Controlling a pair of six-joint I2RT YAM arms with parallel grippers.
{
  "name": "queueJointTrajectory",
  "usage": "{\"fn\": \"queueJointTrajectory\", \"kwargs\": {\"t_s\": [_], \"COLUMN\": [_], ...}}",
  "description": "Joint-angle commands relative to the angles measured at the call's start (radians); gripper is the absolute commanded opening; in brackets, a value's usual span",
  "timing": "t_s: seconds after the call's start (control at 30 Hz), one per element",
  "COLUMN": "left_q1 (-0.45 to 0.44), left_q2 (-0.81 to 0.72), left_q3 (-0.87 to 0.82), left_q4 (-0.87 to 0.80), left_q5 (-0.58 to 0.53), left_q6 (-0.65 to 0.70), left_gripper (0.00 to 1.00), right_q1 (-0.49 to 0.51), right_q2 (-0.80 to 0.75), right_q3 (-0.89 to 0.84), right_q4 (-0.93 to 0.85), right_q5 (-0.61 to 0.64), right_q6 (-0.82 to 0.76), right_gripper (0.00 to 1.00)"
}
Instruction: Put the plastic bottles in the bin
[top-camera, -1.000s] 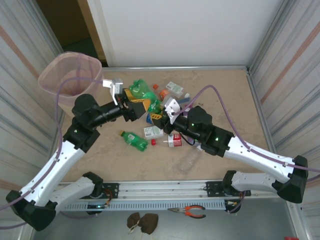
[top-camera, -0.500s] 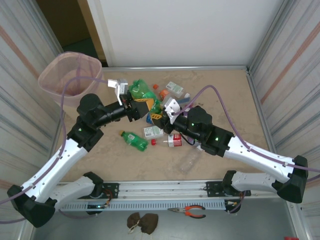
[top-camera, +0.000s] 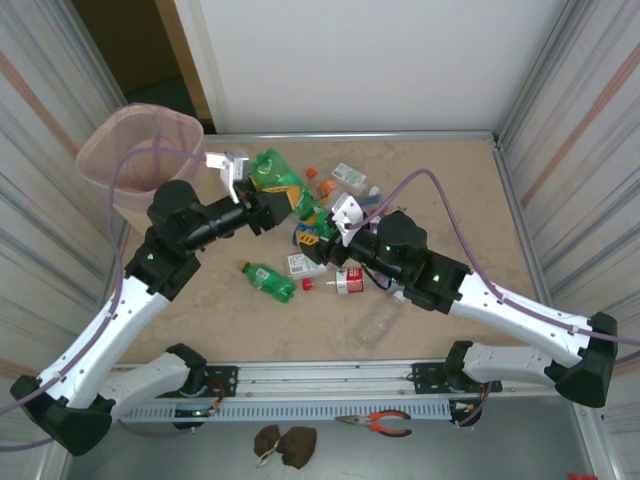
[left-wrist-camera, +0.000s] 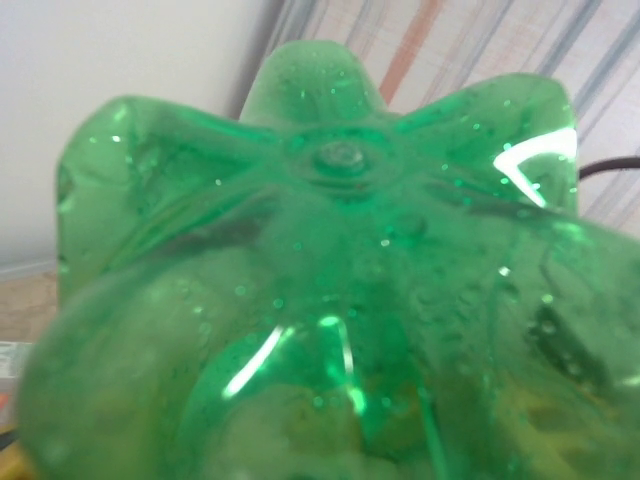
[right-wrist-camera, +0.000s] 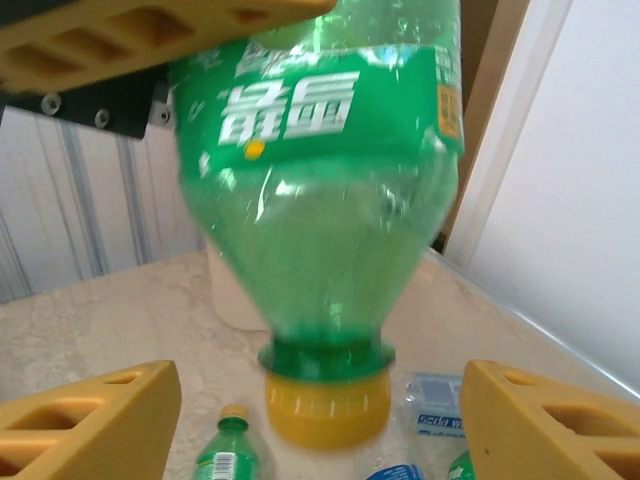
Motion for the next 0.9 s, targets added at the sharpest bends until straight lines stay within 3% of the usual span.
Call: {"fn": "queueJointTrajectory", "kwargs": {"t_s": [0.0,0.13,0.47,0.7,0.87], "left_q1": [0.052,0.161,0.56,0.711,0.772], "left_q2": [-0.005,0.003,0.084,0.213,0.29], "left_q3": [0.054,0.084,0.165,0.326,0.435], "left_q4": [-0.068,-0.117,-0.098,-0.129,-0.202], "left_q5": [-0.028,-0.014,0.1,0.072,0.01], "left_q6": [0.031,-0.002,-0.164,-0.104,-0.001], "left_gripper": [0.57,0.55,0.52,0.51,0.51], "right_q1": [-0.003,-0.002,-0.005,-0.009,-0.008], "right_q2": [-0.061,-0.128,-0.256,-0.277,-0.289], "right_q3": [0.017,-0.013,-0.061,-0.056,-0.053], "right_q4": [-0.029,-0.061,-0.139,-0.173,-0.187], "right_q5": [0.039,0.075,0.164,0.172,0.181], "right_q6": [-0.004,-0.001,-0.001,-0.003,-0.004], "right_gripper": [0.75,0.76,0.77,0.78,0.78]}}
